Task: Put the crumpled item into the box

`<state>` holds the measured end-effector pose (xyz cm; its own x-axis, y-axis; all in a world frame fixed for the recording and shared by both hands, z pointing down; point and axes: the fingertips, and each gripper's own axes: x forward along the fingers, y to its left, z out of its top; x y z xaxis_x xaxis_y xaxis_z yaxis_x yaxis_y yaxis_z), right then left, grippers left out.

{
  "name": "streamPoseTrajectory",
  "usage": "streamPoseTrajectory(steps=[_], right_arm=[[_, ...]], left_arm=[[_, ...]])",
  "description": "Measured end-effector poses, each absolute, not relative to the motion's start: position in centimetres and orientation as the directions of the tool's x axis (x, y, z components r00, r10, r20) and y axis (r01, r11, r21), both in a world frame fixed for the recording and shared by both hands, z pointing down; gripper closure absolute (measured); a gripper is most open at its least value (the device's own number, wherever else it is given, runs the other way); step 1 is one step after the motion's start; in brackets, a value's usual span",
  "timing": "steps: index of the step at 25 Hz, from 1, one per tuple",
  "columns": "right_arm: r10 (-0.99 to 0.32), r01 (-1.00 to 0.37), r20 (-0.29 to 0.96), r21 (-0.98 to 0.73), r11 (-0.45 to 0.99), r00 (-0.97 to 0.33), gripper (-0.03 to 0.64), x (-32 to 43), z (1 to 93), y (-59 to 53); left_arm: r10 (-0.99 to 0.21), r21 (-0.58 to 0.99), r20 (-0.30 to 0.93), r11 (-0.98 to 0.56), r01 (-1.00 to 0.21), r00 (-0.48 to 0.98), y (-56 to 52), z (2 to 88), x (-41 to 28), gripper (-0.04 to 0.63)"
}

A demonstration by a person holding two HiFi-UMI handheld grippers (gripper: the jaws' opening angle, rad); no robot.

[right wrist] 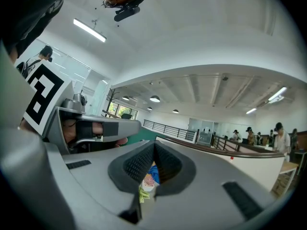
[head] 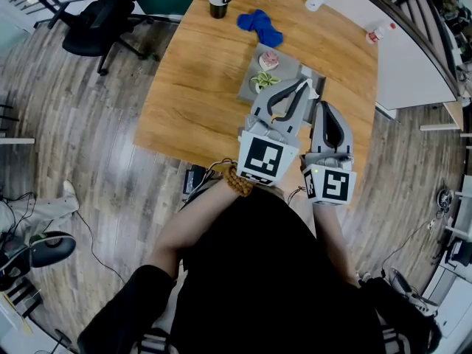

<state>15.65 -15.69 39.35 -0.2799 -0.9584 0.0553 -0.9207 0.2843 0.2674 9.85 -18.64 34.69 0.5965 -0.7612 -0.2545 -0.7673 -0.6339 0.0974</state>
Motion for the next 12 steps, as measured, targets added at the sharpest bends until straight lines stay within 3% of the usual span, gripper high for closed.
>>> streamPoseTrajectory(steps=[12], right_arm=[[-0.949,-0.914,0.085,0.256,0.315,-0.303,0.611,17.5,40.9,-15.6]], left_arm=[[-0.763,0.068,-0.216,-0.634,-0.77,0.609,-17.6,35.7,11.2,0.557]])
